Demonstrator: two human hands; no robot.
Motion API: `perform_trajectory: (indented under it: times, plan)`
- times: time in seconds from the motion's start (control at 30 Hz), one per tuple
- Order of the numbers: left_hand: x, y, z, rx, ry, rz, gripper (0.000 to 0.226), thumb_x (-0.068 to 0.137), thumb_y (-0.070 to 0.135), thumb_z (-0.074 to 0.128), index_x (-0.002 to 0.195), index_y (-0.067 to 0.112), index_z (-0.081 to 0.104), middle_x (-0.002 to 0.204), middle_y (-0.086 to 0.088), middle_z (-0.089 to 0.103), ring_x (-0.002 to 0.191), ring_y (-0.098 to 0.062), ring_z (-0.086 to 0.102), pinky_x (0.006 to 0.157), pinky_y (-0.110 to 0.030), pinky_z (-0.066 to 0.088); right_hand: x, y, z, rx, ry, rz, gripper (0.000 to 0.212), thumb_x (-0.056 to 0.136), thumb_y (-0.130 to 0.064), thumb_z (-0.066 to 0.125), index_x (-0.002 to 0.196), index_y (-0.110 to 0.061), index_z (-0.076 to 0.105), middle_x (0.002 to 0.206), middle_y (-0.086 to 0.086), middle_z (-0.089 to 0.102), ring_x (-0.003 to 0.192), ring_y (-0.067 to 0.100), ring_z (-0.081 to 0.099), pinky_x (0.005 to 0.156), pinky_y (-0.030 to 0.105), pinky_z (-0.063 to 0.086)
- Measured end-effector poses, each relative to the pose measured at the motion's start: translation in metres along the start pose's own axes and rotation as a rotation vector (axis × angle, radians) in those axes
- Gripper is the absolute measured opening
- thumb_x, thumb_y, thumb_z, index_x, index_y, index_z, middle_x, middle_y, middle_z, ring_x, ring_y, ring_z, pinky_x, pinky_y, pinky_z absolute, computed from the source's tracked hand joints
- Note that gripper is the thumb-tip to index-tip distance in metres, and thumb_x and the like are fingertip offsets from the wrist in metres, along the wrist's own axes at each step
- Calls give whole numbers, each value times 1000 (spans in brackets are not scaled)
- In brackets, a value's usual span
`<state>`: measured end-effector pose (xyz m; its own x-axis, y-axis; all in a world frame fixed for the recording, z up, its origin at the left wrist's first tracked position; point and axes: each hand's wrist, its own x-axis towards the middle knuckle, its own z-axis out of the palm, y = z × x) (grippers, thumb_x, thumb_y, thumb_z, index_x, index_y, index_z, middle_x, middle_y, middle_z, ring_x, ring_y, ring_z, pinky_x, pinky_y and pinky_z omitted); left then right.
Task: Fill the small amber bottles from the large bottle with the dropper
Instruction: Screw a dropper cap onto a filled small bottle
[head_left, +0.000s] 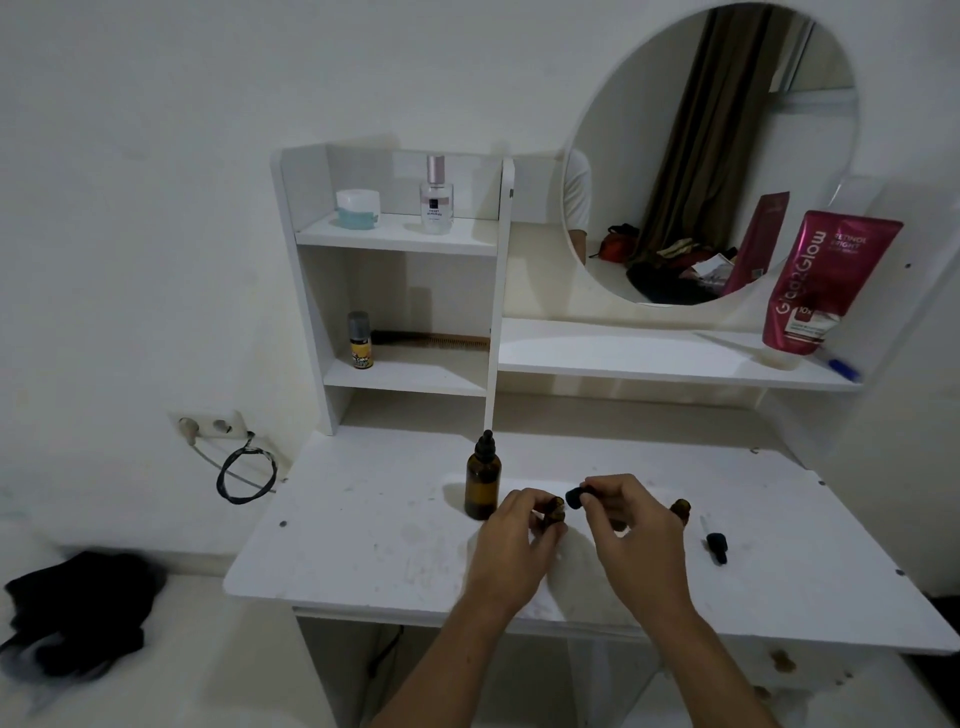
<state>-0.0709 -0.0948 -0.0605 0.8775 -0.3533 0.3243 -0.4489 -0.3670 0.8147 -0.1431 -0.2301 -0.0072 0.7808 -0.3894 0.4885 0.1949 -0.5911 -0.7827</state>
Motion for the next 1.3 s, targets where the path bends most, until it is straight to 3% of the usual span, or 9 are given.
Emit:
perform_trajectory:
  times: [0.23,0.47,0.7,0.83,0.93,1.03,1.13,1.2,1.3]
  plan:
    - [1,-1,0,-3,7,4,20,96,27,69,114,32,64,111,19,64,96,0,63,86,-16,54,5,-3,0,-47,65,-85,20,93,-6,72,107,-19,71,97,-12,75,92,4,72,77,18,58]
    - [1,0,0,12,-2,17,18,97,27,68,114,32,63,111,19,64,97,-1,63,88,-14,53,8,3,5,-191,-77,-134,21,92,-8,74,108,-21,70,99,-14,73,92,0,70,81,13,55]
    - [-1,2,-2,1,9,1,17,98,27,66,115,27,64,112,16,65,98,-3,63,84,-8,49,18,11,16,-299,-218,-123,16,94,-10,71,104,-23,71,96,-17,70,89,-1,68,86,25,60]
    - [0,2,-2,1,11,-1,18,97,24,68,115,25,65,111,13,66,97,-1,63,85,-8,48,26,8,16,-320,-221,-60,10,92,-23,75,88,-27,67,82,-18,68,78,-1,66,75,21,58]
    - [-1,2,-2,21,10,-3,22,97,24,68,118,25,64,113,14,66,98,-1,63,87,-11,51,28,5,16,-402,-223,10,21,90,-39,76,80,-28,62,73,-14,65,70,1,63,66,18,52]
    - [-1,3,-2,16,10,-15,22,98,25,68,120,26,63,114,15,66,100,-2,64,89,-12,51,27,6,14,-340,-173,32,20,88,-40,78,96,-29,63,87,-16,66,79,2,65,71,20,55]
    - [0,4,-2,9,12,-35,21,98,29,67,119,26,64,115,15,66,100,0,63,90,-10,50,27,5,13,-271,-251,-10,23,92,-23,75,113,-27,67,105,-16,70,92,2,68,82,21,58]
    - [0,4,-3,11,15,-36,20,98,28,67,118,25,65,114,14,66,98,2,62,85,-4,46,28,5,15,-301,-285,-50,21,92,-14,74,110,-25,70,100,-14,72,88,1,69,84,25,60]
    - [0,3,-3,11,19,-29,20,97,27,68,117,25,65,113,15,66,96,2,62,82,-2,44,29,3,18,-413,-249,-9,17,91,-32,77,104,-27,68,78,-15,65,71,0,63,68,14,52]
